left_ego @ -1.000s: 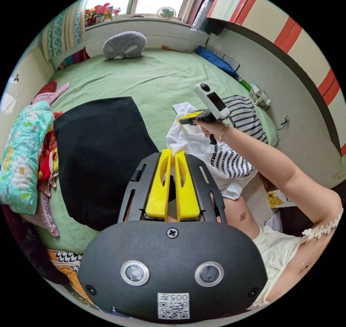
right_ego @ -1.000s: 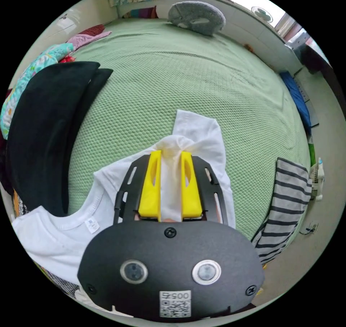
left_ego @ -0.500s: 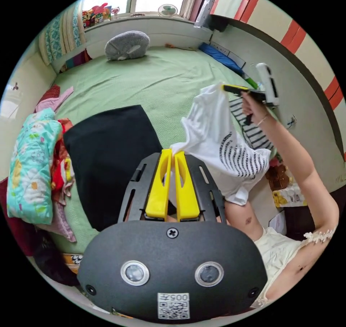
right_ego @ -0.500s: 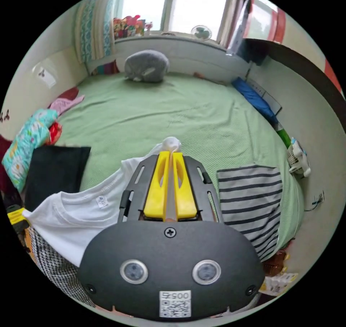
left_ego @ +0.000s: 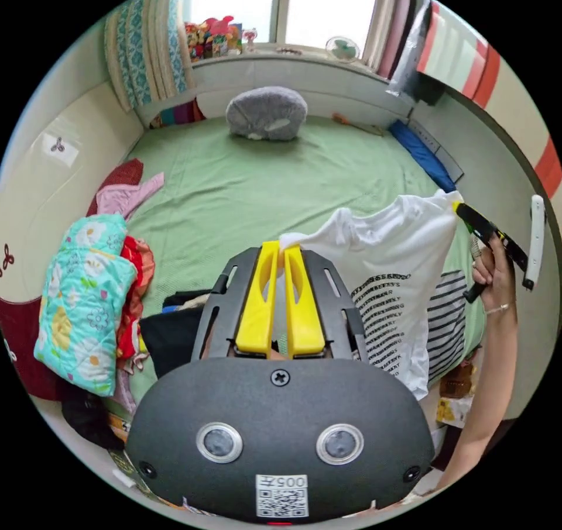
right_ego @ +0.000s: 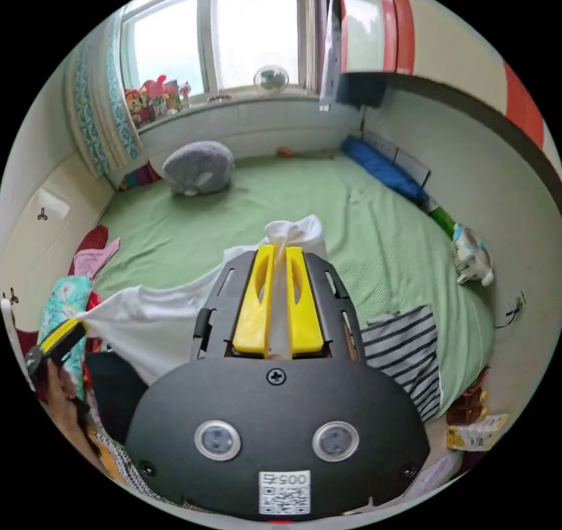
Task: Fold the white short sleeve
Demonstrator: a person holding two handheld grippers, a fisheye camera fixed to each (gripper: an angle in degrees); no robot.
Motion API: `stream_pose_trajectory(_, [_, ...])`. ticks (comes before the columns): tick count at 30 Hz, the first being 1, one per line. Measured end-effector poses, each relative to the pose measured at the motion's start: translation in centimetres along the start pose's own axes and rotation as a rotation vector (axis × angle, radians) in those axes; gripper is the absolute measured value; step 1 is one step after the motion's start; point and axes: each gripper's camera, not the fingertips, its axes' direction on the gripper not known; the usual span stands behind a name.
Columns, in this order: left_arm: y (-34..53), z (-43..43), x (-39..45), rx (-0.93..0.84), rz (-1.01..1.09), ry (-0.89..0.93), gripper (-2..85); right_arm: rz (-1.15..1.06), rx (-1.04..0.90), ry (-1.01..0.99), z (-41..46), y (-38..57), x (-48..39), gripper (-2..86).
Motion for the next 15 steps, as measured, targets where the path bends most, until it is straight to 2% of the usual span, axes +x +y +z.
stream_pose_trajectory(4, [3.9, 6.2, 0.7, -0.133, 0.065, 0.032, 5.5, -0.147, -0.071, -0.095, 3.1, 4.6, 1.1, 3.5])
stream_pose_trajectory(8, [11.4, 9.4, 0.7, -0.161, 0.134, 0.131, 6.4, -0.358, -0.229, -0.048, 6.3, 13.7, 3.5, 3.9])
stream_pose_trajectory(15, [23.5, 9.3, 2.6, -0.2, 0.263, 0.229, 9.7, -0.465, -0.399, -0.163, 4.7, 27.9, 10.7, 6.1])
